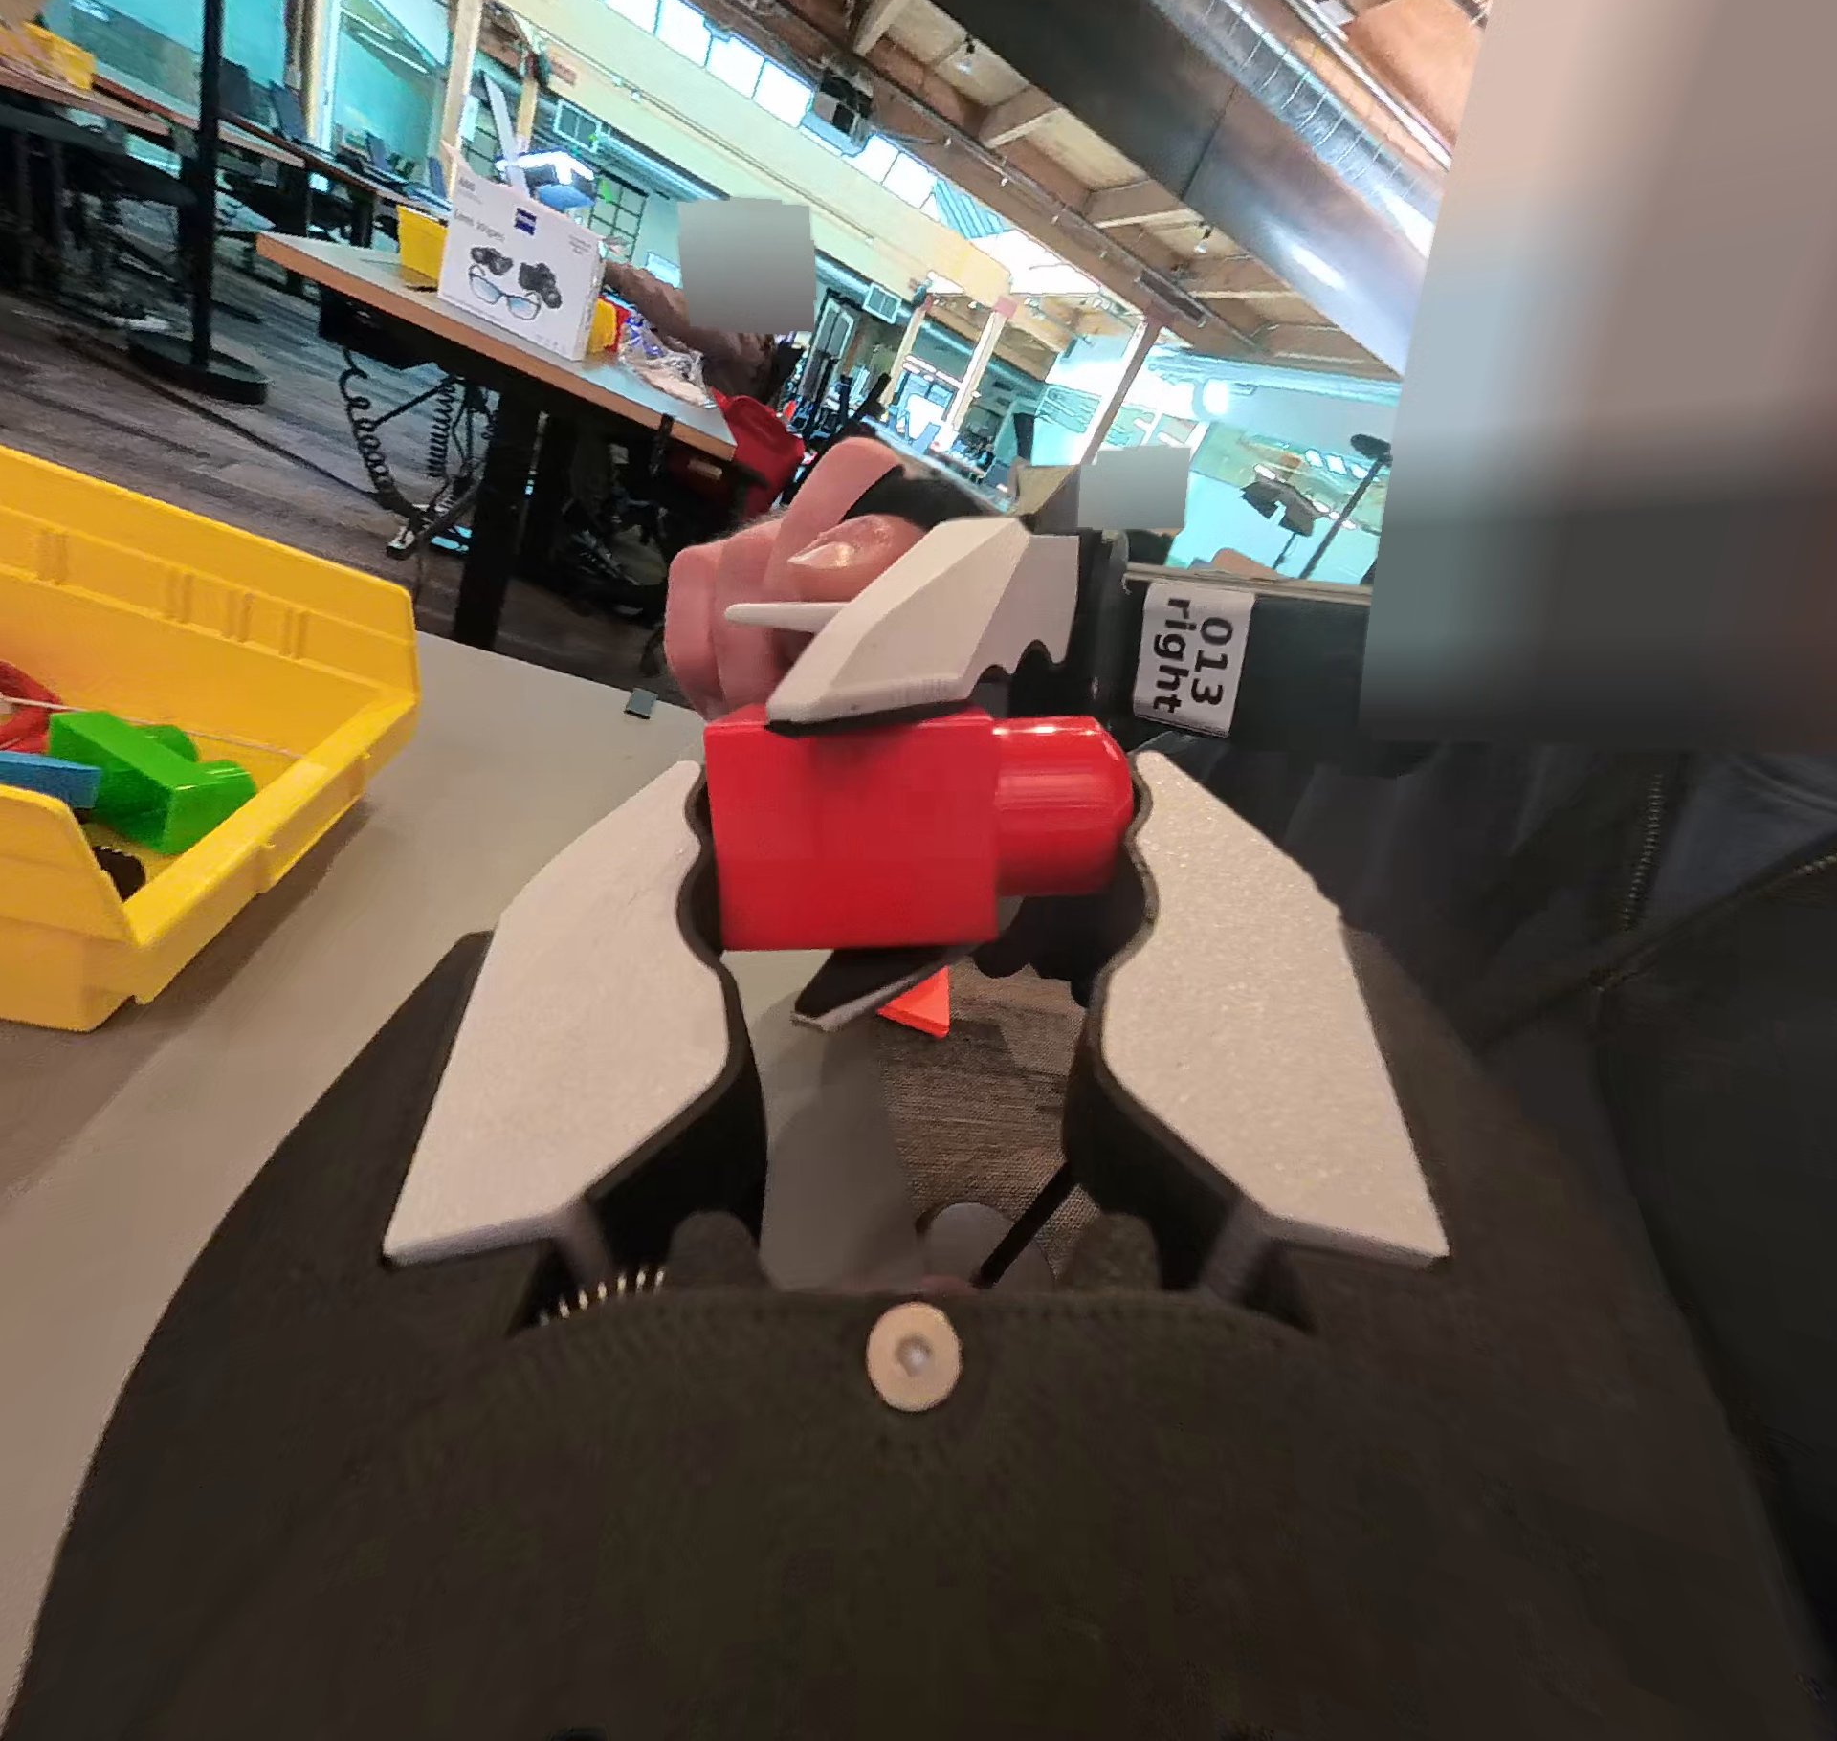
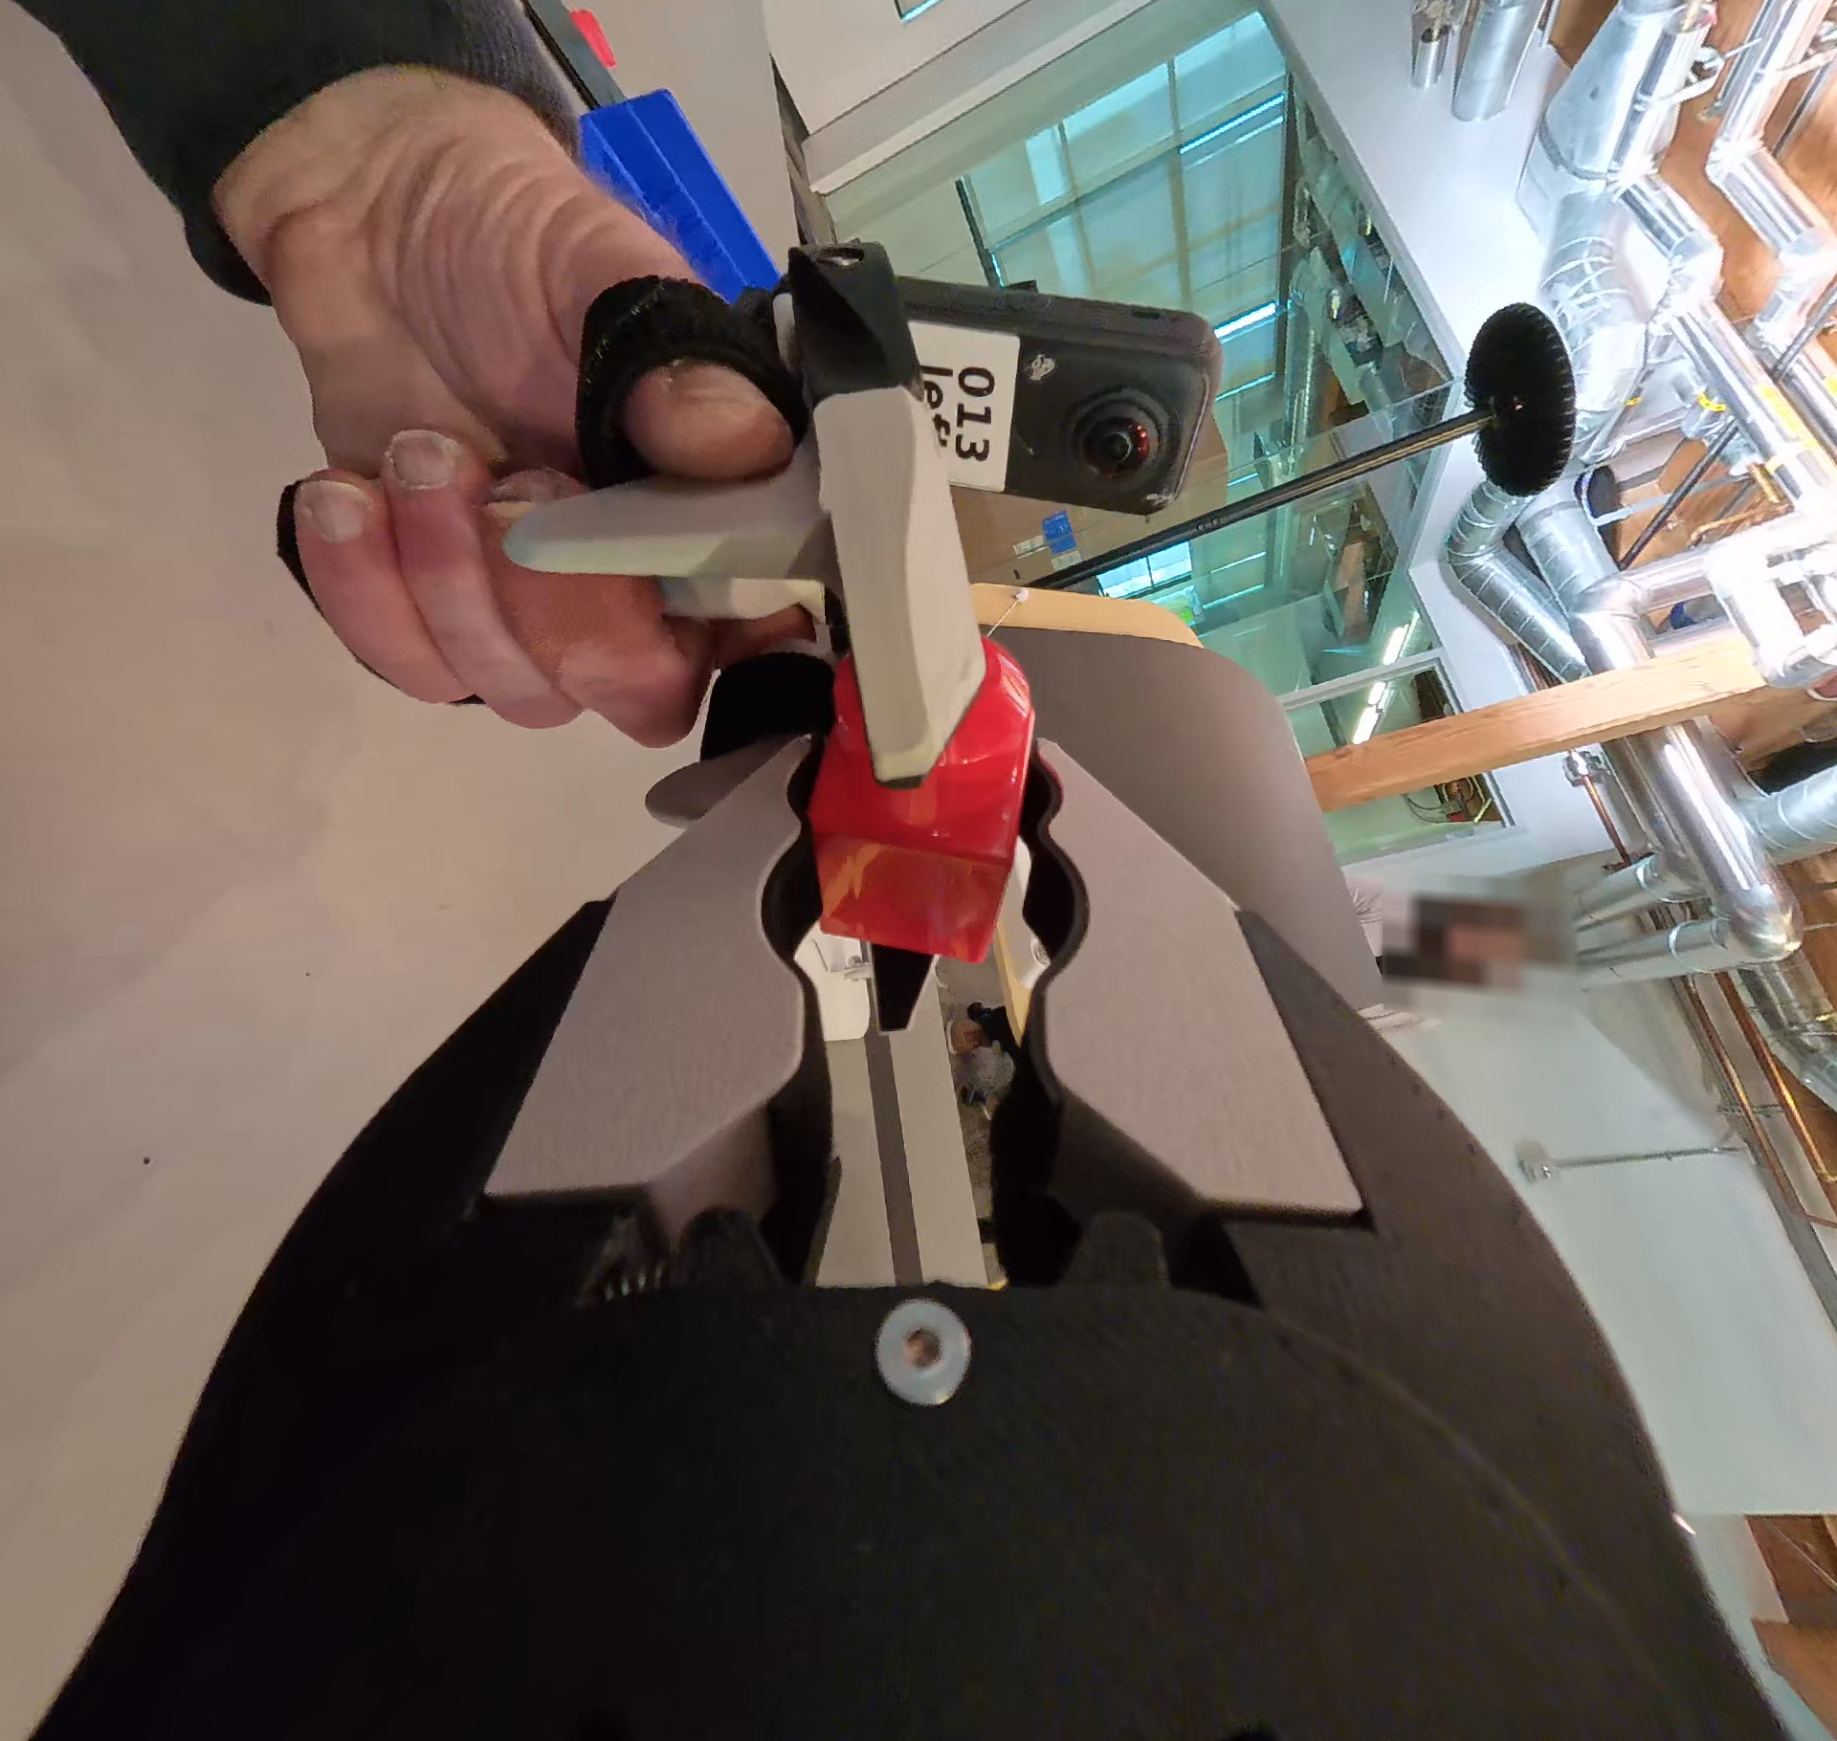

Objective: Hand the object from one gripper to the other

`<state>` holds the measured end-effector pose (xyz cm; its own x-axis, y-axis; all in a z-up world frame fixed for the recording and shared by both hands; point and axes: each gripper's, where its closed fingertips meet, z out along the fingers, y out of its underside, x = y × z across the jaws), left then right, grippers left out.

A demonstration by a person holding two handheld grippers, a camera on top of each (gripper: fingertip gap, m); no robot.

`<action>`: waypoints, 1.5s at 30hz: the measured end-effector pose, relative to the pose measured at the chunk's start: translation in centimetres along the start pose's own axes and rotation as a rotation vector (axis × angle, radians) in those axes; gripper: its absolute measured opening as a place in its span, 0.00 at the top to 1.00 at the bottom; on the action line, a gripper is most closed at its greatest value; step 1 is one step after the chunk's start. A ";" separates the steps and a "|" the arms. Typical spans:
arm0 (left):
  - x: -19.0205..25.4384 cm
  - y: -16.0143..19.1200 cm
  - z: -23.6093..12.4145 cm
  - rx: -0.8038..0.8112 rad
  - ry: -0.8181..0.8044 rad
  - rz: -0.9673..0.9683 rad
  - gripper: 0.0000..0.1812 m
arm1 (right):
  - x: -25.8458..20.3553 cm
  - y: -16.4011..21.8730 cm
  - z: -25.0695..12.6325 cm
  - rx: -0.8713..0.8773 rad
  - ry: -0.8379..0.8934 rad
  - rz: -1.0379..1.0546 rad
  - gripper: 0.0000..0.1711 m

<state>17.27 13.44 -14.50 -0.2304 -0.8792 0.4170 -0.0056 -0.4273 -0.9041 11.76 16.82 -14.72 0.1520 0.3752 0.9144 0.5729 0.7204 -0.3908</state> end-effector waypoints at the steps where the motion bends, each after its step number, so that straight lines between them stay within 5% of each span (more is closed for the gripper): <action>1: 0.0 0.1 0.0 -0.011 -0.007 0.000 0.59 | 0.0 0.0 -0.1 -0.004 0.006 -0.010 0.79; 7: 0.4 0.6 0.1 -0.108 -0.007 0.029 0.59 | 0.0 -0.3 -0.4 -0.009 0.015 -0.026 0.80; 11: -0.7 0.5 -0.5 -0.157 -0.121 0.129 0.53 | -1.2 0.3 -0.6 -0.012 -0.154 0.067 0.80; 20: -3.2 0.8 -2.4 -0.566 -0.683 1.167 0.47 | -2.4 1.6 -1.2 0.056 -0.655 0.762 0.80; 25: -4.8 0.5 -2.4 -0.659 -0.887 1.488 0.45 | -2.8 0.4 -1.5 0.172 -0.916 1.199 0.80; 37: -4.8 2.6 -1.4 -0.655 -0.787 1.468 0.60 | -5.7 -1.4 -1.8 0.278 -1.142 1.440 0.79; 40: -5.0 2.8 -1.6 -0.657 -0.794 1.411 0.60 | -5.7 -1.0 -1.3 0.271 -1.078 1.414 0.78; 42: -5.2 2.7 -1.9 -0.645 -0.803 1.310 0.60 | -5.2 0.0 -0.7 0.234 -0.977 1.384 0.65; 45: -5.3 2.5 -2.3 -0.627 -0.773 1.152 0.60 | -3.5 0.5 -1.2 0.273 -0.800 1.231 0.61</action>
<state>16.23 17.51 -19.20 0.1511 -0.6369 -0.7560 -0.6296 0.5276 -0.5703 12.46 15.20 -17.95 -0.1066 0.9604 -0.2575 0.2387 -0.2267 -0.9443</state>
